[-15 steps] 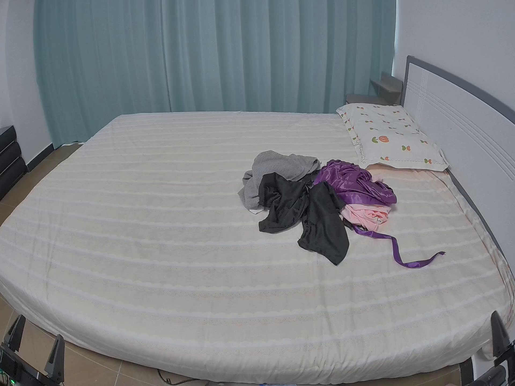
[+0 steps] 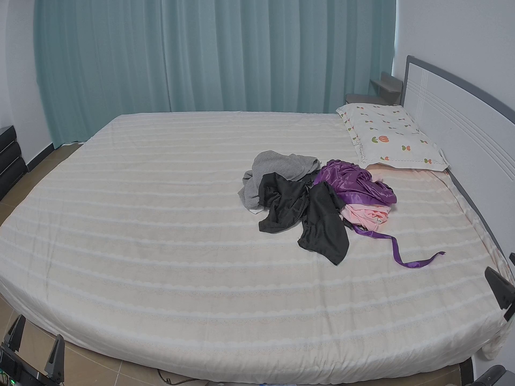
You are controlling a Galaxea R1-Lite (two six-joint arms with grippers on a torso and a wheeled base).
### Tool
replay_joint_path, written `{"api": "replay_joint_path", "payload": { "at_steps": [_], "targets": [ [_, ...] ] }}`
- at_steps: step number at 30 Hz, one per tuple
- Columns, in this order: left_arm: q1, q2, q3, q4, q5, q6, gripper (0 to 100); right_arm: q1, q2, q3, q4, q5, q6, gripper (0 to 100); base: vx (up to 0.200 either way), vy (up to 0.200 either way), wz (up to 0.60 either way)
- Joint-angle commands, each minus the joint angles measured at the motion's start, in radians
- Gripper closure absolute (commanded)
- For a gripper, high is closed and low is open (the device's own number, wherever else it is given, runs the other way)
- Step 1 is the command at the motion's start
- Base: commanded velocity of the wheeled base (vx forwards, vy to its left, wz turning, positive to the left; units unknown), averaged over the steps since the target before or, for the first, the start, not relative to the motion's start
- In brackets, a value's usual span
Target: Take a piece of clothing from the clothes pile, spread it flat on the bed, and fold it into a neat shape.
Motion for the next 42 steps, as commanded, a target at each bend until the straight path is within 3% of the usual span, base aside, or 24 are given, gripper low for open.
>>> {"api": "replay_joint_path", "payload": {
  "at_steps": [1, 10, 19, 24, 29, 34, 42],
  "targets": [
    [0.000, -0.018, 0.017, 0.000, 0.000, -0.001, 0, 0.062, 0.525, -0.104, -0.190, 0.005, 0.035, 0, 0.000, 0.000, 0.00],
    [0.000, -0.018, 0.017, 0.000, 0.000, -0.001, 0, 0.094, 1.051, -0.366, -0.423, -0.001, 0.145, 0, 0.000, 0.000, 0.00],
    [0.000, -0.018, 0.017, 0.000, 0.000, -0.001, 0, 0.149, 1.479, -0.753, -0.422, -0.013, 0.302, 0, 0.000, 0.000, 0.00],
    [0.000, -0.018, 0.017, 0.000, 0.000, -0.001, 0, 0.190, 1.662, -0.900, -0.413, -0.047, 0.313, 0, 0.000, 0.000, 0.00],
    [0.000, -0.018, 0.017, 0.000, 0.000, -0.001, 0, 0.180, 1.823, -1.030, -0.411, -0.056, 0.314, 0, 0.000, 0.000, 0.00],
    [0.000, -0.018, 0.017, 0.000, 0.000, -0.001, 0, 0.167, 1.975, -1.162, -0.411, -0.110, 0.314, 0, 0.000, 0.000, 0.00],
    [0.000, -0.018, 0.017, 0.000, 0.000, -0.001, 0, 0.172, 2.067, -1.251, -0.357, -0.111, 0.332, 0, 0.000, 0.000, 0.00]
  ]
}}
